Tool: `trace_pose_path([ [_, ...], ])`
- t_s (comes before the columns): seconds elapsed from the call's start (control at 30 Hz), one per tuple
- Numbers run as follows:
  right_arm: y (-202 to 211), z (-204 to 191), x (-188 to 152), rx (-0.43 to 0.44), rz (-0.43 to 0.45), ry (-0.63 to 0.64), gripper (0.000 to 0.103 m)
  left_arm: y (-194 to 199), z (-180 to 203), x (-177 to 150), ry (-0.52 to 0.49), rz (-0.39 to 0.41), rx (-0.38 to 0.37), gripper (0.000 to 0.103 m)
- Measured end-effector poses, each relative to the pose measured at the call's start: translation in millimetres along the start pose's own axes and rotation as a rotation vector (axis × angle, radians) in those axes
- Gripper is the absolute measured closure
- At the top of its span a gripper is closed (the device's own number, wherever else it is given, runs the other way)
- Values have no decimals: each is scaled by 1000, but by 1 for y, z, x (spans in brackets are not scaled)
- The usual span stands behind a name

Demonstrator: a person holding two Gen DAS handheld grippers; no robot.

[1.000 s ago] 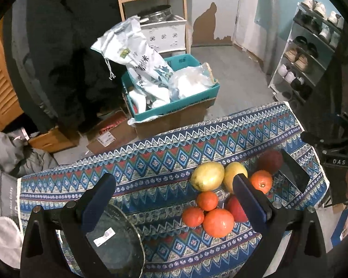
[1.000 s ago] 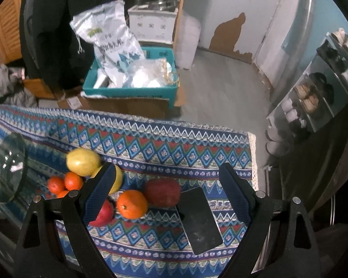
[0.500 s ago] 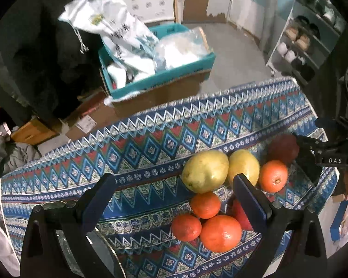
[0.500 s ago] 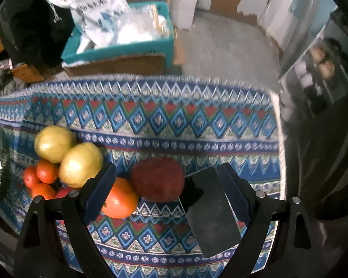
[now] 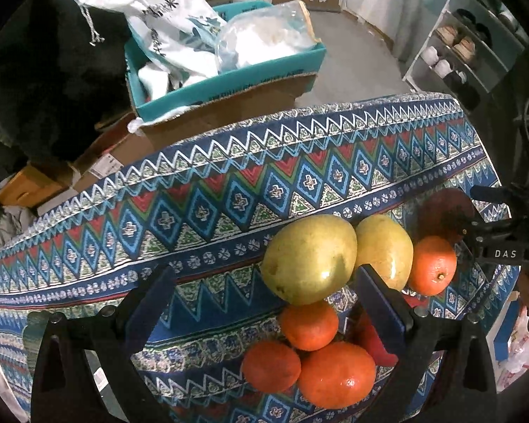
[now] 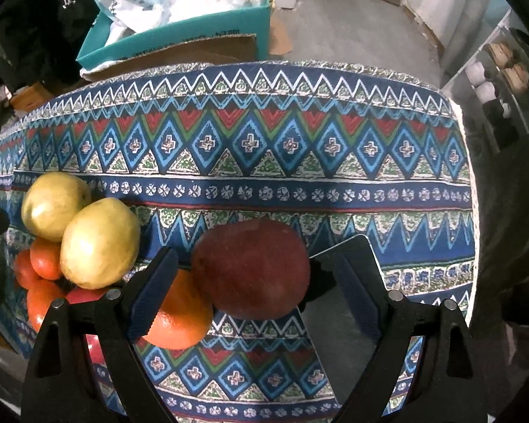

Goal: Organize fruits
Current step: 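Move the left tool toward the yellow-green pear while the right tool approaches the large red apple, then close the right tool on the red apple while the left tool closes on the pear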

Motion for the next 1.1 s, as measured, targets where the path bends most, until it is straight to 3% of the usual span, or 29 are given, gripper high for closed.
trace_pose_path([
  [0.37, -23, 1, -3, 15, -37, -18, 15, -26, 10, 6, -15, -44, -47, 2],
  [0.53, -28, 2, -2, 60, -44, -39, 24, -39, 9, 5, 15, -82, -110, 10],
  [0.63, -29, 2, -1, 63, -41, -38, 24, -44, 11, 3, 24, -100, -137, 12],
  [0.83, -27, 3, -2, 63, -27, -31, 25, -52, 15, 1, 26, -119, -211, 27],
  [1.1, -19, -4, -9, 28, 16, -3, 25, -48, 19, 2, -8, -77, -193, 30],
])
Point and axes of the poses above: each gripper's, at about its wrist camera, not at the fingertips, and y roughly against the way its jaws point, z to its right, x to its top, the point moved 3 cm from there along -y, roughly the way its jaws point, and after that the axes turned 3 degrees about -z, right-handed, at the moved point
